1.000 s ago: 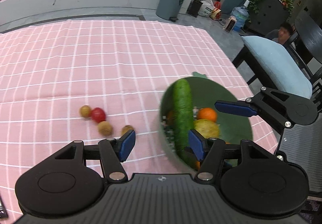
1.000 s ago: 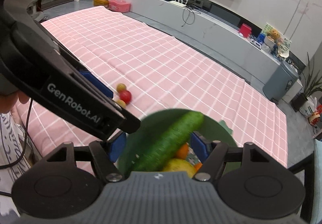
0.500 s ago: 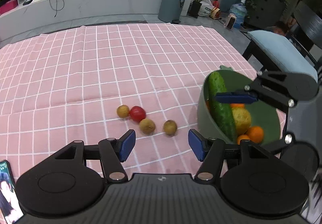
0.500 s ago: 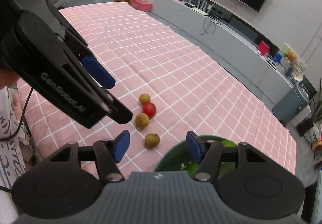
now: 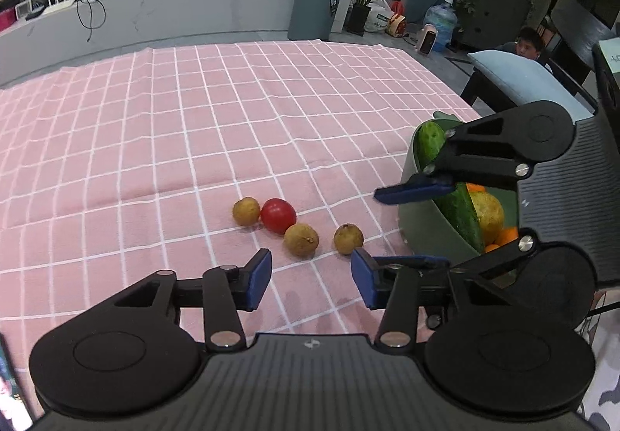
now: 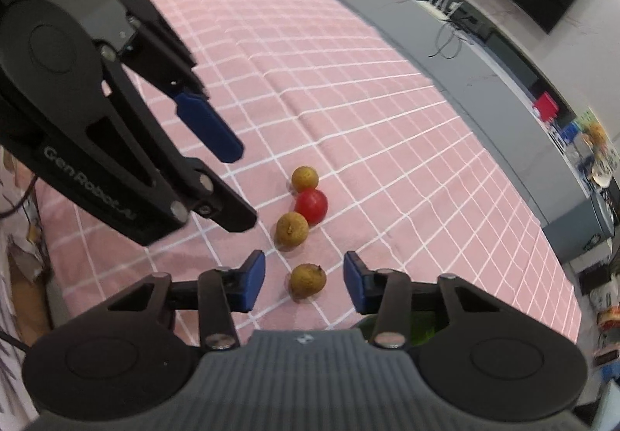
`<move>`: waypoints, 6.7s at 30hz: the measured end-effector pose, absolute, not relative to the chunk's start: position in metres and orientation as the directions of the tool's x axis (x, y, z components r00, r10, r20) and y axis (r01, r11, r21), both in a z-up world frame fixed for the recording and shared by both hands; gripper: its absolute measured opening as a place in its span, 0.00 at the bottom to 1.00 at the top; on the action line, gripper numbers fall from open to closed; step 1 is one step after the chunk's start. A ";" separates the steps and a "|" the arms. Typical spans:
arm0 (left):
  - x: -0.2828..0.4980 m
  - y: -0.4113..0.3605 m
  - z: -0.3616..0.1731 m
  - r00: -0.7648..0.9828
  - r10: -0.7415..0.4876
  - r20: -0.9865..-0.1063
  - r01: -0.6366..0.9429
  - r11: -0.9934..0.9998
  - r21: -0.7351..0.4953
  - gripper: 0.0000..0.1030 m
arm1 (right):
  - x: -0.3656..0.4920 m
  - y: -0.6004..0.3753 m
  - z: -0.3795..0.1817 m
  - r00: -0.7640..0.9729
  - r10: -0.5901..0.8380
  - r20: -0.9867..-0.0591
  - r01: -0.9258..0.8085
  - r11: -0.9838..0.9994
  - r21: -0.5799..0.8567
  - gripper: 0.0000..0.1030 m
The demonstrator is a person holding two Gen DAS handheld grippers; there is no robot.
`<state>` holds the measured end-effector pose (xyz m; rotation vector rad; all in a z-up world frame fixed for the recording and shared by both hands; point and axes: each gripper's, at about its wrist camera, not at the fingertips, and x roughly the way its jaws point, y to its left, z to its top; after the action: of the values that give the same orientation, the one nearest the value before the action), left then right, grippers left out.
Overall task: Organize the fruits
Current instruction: 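Move both tools back to the small round fruits on the cloth, then grasp a brown round fruit with the right tool while the left tool grasps another, then carry both brown fruits over the colander and open both tools, then move both tools back to the last brown fruit and red tomato, then grasp the red tomato with the right tool while the left tool grasps the brown fruit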
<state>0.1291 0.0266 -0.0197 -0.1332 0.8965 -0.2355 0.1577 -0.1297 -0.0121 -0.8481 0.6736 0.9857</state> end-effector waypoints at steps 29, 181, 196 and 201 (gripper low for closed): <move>0.174 0.015 -0.068 0.546 -0.260 -0.796 0.128 0.965 -0.227 0.29 | 0.181 -0.113 -0.051 0.334 0.332 -0.882 -0.941 0.172 -0.292 0.20; 0.135 0.057 -0.033 0.609 -0.168 -0.775 0.067 0.985 -0.161 0.54 | 0.188 -0.105 -0.020 0.382 0.417 -0.825 -0.850 0.509 -0.136 0.37; 0.150 0.071 -0.047 0.583 -0.184 -0.792 0.024 0.978 -0.209 0.54 | 0.212 -0.089 -0.049 0.311 0.368 -0.876 -0.835 0.546 -0.067 0.28; 0.155 0.071 -0.047 0.588 -0.188 -0.786 0.021 0.976 -0.218 0.54 | 0.219 -0.086 -0.051 0.304 0.377 -0.875 -0.829 0.557 -0.048 0.27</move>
<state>0.1550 0.0707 -0.0471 -0.1932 0.9356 -0.1230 0.2185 -0.0857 -0.0505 -0.5590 0.9537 0.8562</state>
